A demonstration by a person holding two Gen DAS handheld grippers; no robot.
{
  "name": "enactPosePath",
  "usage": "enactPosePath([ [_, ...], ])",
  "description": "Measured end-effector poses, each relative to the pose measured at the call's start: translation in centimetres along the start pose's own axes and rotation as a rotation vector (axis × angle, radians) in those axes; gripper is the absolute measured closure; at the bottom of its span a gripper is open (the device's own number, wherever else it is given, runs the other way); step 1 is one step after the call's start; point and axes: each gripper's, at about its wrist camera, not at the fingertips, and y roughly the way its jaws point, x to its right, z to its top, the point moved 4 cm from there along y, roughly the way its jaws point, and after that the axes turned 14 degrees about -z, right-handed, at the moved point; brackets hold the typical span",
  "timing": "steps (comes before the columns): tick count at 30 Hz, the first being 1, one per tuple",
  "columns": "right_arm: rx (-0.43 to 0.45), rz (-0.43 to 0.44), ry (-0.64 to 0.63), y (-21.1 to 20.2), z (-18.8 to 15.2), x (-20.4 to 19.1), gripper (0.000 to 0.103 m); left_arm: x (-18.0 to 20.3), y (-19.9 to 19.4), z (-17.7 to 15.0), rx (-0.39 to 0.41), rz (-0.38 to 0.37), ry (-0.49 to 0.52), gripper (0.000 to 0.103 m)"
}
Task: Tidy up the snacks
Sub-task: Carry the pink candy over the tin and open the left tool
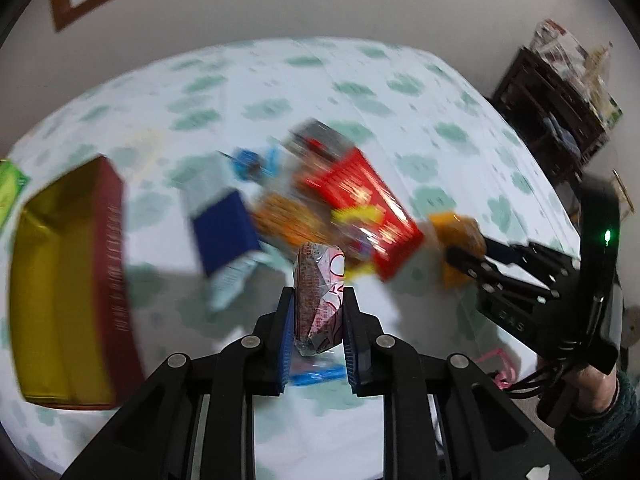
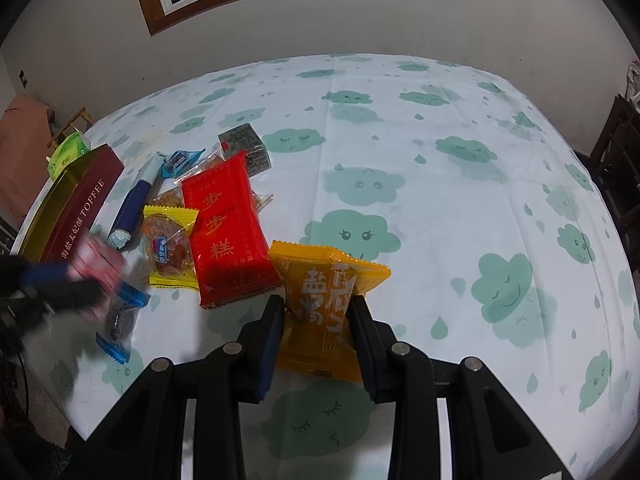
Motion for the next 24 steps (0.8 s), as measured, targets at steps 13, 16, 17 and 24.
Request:
enactPosePath([
  [13,-0.015,-0.040,0.004,0.0,0.2,-0.4,0.069,-14.4,-6.9,-1.5,0.068,0.266,-0.173,0.084],
  [16,-0.020,-0.054,0.005,0.0,0.2,-0.5,0.069,-17.4,-7.2,-3.0,0.046,0.292,-0.213,0.084],
  [17,-0.021,-0.058,0.010,0.0,0.2,-0.5,0.069,-18.0,-7.1,-3.5,0.037,0.298,-0.222,0.084],
  [24,-0.030,-0.087,0.031,-0.1,0.3,-0.6,0.069,-20.9,-6.6,-6.1,-0.004,0.304,-0.261,0.084],
])
